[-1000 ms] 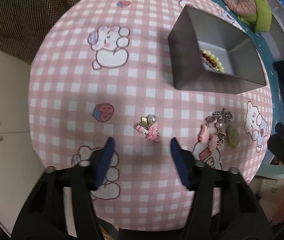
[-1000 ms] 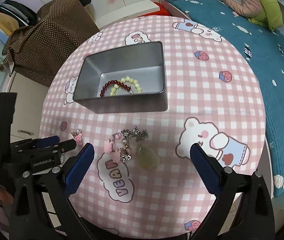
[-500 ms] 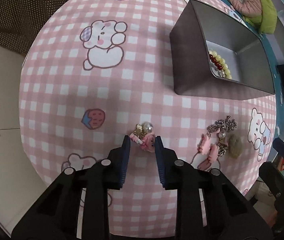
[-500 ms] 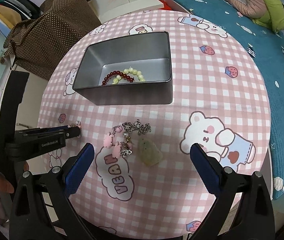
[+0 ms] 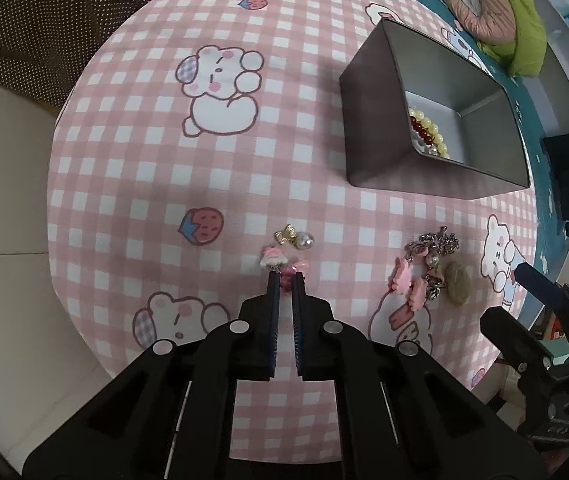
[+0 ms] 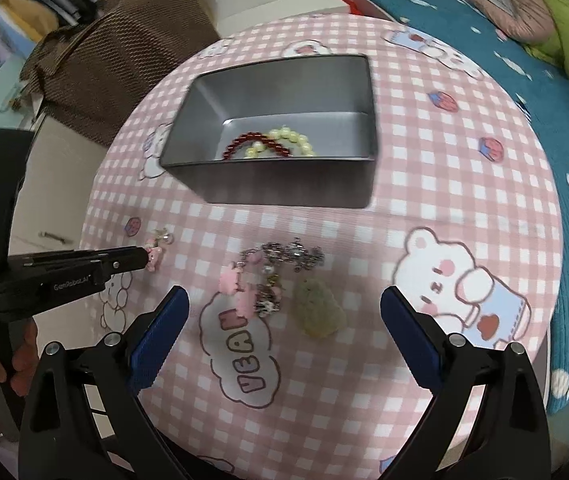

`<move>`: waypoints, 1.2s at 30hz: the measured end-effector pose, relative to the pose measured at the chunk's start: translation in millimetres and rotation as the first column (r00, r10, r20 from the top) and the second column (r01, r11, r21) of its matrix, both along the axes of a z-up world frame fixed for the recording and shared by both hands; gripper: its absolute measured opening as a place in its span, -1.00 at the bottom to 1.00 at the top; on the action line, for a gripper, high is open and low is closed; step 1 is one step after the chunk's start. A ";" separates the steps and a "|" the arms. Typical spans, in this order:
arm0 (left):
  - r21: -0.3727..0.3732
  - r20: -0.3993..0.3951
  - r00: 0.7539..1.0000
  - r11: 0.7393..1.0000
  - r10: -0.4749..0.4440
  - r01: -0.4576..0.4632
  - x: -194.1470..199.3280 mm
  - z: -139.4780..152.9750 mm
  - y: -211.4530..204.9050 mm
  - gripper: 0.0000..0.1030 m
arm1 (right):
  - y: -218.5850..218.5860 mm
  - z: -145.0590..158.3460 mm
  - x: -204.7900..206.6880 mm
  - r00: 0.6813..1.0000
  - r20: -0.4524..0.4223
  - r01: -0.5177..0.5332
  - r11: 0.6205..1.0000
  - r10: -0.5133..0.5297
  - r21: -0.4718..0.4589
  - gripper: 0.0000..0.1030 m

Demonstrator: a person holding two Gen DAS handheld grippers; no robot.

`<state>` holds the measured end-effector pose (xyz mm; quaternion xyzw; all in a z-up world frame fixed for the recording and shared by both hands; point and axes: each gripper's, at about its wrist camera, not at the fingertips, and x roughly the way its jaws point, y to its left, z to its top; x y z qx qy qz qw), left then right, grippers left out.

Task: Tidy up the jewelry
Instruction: 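Grasp the pink bow charm with the left gripper while the right approaches the pearl earring, then grasp the small pearl earring with the right gripper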

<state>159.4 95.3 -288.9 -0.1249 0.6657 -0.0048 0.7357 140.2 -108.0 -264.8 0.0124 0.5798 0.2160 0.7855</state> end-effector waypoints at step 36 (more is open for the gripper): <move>-0.045 0.133 0.975 0.983 0.181 -0.176 -30.9 26.7 74.3 -0.88 | 123.7 -38.1 6.1 0.926 0.019 -0.377 0.926 0.377 0.021 -0.67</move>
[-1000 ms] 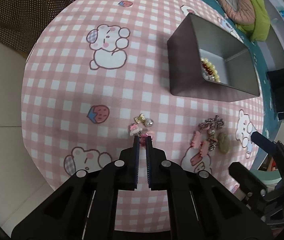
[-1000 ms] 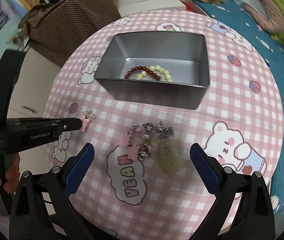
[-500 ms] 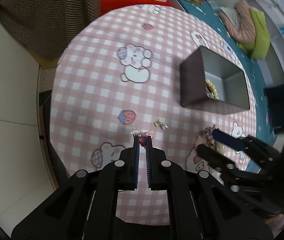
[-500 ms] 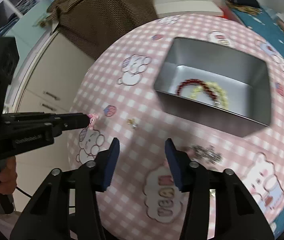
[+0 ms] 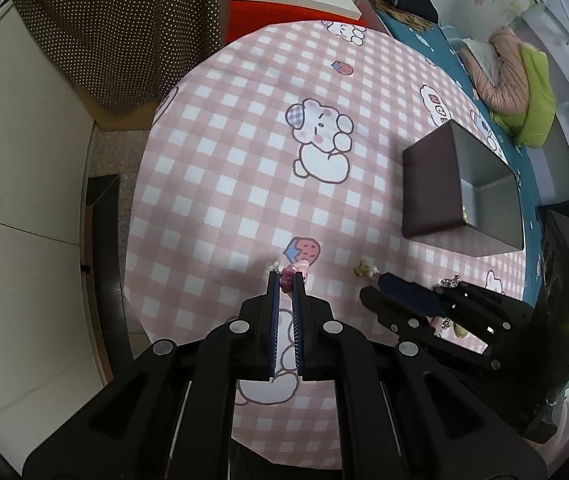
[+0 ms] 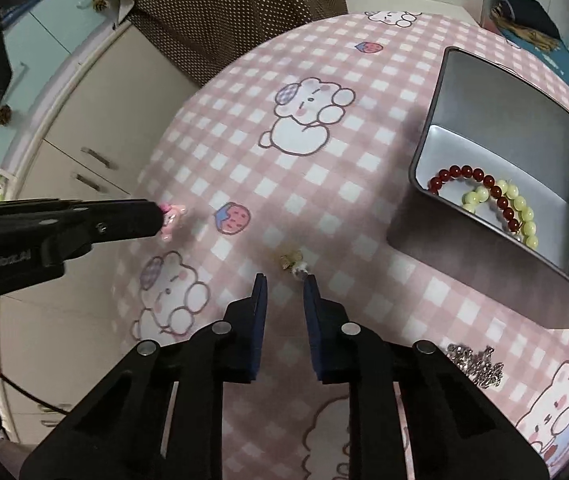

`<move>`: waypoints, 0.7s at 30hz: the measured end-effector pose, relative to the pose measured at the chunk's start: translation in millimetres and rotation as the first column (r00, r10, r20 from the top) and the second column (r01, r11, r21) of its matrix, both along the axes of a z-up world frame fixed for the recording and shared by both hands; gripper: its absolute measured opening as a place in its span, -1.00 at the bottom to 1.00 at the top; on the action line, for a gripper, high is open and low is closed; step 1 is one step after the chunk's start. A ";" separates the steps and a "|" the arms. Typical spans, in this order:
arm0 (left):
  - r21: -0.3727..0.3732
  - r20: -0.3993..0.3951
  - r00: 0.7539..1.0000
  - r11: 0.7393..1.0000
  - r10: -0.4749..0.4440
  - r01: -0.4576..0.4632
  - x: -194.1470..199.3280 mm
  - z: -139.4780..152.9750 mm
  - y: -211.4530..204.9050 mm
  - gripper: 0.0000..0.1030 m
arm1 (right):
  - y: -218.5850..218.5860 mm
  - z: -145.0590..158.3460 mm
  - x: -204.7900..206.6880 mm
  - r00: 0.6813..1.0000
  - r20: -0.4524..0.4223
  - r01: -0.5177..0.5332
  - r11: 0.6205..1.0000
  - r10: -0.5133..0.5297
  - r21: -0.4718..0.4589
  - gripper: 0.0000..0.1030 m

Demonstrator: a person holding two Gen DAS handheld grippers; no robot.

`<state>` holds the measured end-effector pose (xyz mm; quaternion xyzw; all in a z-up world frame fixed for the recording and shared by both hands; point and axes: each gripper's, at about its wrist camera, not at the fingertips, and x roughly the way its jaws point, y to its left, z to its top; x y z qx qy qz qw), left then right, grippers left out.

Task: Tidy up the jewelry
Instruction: 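Grasp the small pearl earring with the right gripper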

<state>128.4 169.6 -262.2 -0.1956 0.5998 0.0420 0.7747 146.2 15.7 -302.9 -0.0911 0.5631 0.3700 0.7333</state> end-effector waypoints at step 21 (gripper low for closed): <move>-0.031 0.051 0.997 0.998 -0.051 0.052 -4.0 13.9 -16.5 -0.88 | -7.4 24.5 4.2 0.994 0.097 0.061 0.998 -0.059 -0.021 -0.81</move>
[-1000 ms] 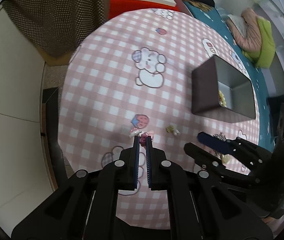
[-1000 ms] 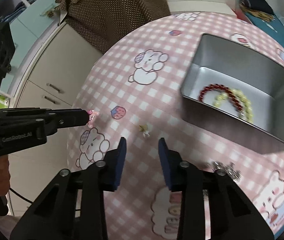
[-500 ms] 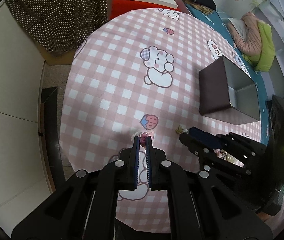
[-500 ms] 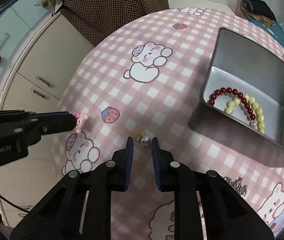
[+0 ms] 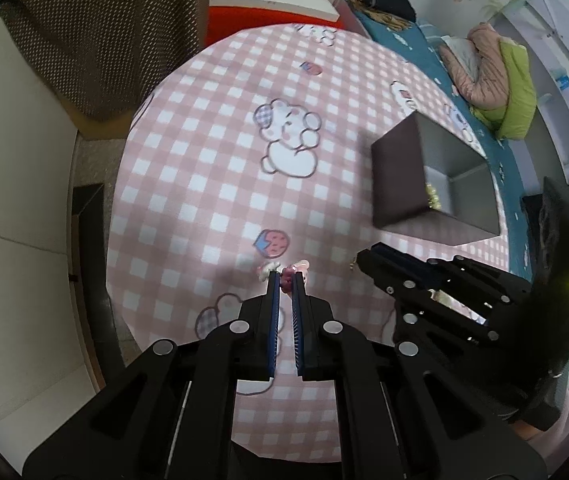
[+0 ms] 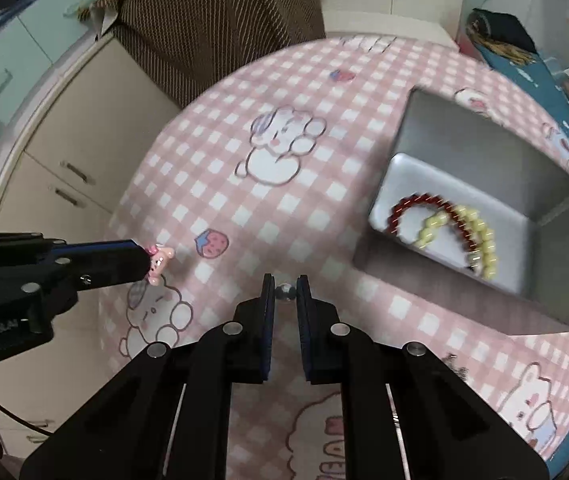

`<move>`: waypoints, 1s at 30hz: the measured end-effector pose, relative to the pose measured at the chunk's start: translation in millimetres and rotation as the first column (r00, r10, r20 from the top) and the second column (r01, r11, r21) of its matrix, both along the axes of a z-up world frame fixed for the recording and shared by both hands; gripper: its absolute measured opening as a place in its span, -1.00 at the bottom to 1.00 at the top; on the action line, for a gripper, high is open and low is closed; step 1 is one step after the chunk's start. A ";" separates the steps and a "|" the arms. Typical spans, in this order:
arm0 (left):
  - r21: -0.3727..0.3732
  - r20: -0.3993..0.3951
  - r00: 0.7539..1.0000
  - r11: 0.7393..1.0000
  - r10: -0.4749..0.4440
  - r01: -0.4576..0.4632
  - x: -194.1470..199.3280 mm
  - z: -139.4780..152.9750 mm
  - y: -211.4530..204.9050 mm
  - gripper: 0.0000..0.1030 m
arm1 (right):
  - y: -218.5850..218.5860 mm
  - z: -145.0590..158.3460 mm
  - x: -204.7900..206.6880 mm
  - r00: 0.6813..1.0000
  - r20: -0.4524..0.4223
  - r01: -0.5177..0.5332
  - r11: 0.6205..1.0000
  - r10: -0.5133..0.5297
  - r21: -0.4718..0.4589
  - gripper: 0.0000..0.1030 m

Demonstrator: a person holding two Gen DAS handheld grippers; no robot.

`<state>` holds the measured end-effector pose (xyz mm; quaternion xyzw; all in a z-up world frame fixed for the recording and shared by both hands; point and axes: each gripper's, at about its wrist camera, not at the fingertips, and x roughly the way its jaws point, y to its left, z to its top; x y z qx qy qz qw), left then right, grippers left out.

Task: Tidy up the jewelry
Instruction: 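Grasp the small pearl earring with the right gripper, then carry the pink charm over the tray with the left gripper while the right carries the pearl earring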

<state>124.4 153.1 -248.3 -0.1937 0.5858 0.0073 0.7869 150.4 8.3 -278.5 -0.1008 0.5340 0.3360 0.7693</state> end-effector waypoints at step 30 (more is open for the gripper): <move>-0.004 0.129 0.951 0.959 -0.280 0.283 71.7 60.2 -135.9 -0.88 | -138.6 76.6 33.8 0.929 0.104 0.338 0.929 -0.355 0.151 -0.80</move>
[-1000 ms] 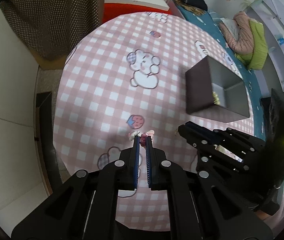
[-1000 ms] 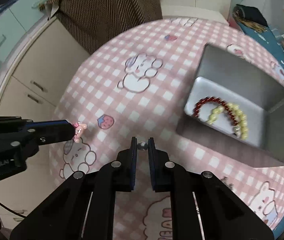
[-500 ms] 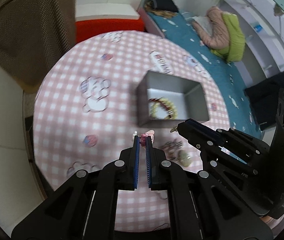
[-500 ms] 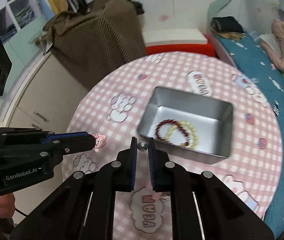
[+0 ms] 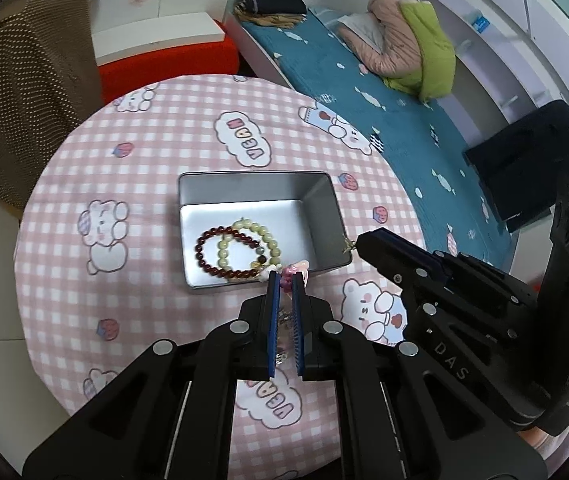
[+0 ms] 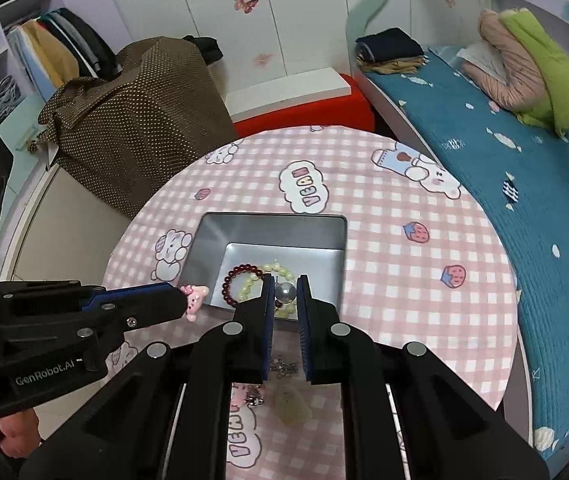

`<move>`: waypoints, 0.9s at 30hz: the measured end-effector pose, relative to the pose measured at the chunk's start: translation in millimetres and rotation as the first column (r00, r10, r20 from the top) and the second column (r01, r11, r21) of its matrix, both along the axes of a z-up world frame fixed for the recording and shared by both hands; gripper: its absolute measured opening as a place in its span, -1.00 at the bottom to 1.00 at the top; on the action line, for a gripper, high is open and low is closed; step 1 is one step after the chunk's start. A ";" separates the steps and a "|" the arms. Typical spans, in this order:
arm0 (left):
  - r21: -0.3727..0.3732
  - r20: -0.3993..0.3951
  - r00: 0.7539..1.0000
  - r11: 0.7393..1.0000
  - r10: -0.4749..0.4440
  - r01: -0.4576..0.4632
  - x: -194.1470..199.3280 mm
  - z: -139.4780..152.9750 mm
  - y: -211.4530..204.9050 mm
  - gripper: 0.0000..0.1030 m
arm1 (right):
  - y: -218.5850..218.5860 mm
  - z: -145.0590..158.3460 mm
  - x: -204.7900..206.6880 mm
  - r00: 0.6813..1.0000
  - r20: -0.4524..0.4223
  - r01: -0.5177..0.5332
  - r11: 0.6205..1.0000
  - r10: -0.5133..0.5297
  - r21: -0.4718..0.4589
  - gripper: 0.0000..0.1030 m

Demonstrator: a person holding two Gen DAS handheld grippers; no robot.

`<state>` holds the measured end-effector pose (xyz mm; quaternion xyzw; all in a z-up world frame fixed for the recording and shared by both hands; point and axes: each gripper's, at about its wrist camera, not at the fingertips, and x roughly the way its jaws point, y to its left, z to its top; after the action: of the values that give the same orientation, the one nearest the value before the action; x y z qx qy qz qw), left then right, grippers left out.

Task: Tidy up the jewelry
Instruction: 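Carry the pink charm over the tray with the left gripper while the right carries the pearl earring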

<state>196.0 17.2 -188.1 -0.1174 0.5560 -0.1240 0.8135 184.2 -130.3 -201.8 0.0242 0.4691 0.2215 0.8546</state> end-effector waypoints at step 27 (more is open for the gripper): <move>0.023 -0.085 0.996 1.000 -0.019 0.021 35.6 -31.2 -32.9 -0.88 | -38.2 -23.7 25.5 0.992 -0.116 0.052 0.997 -0.046 0.049 -0.62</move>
<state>231.6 -15.7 -219.2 -0.1070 0.5925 -0.1204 0.7893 209.7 -168.5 -225.5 0.0703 0.5106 0.2108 0.8306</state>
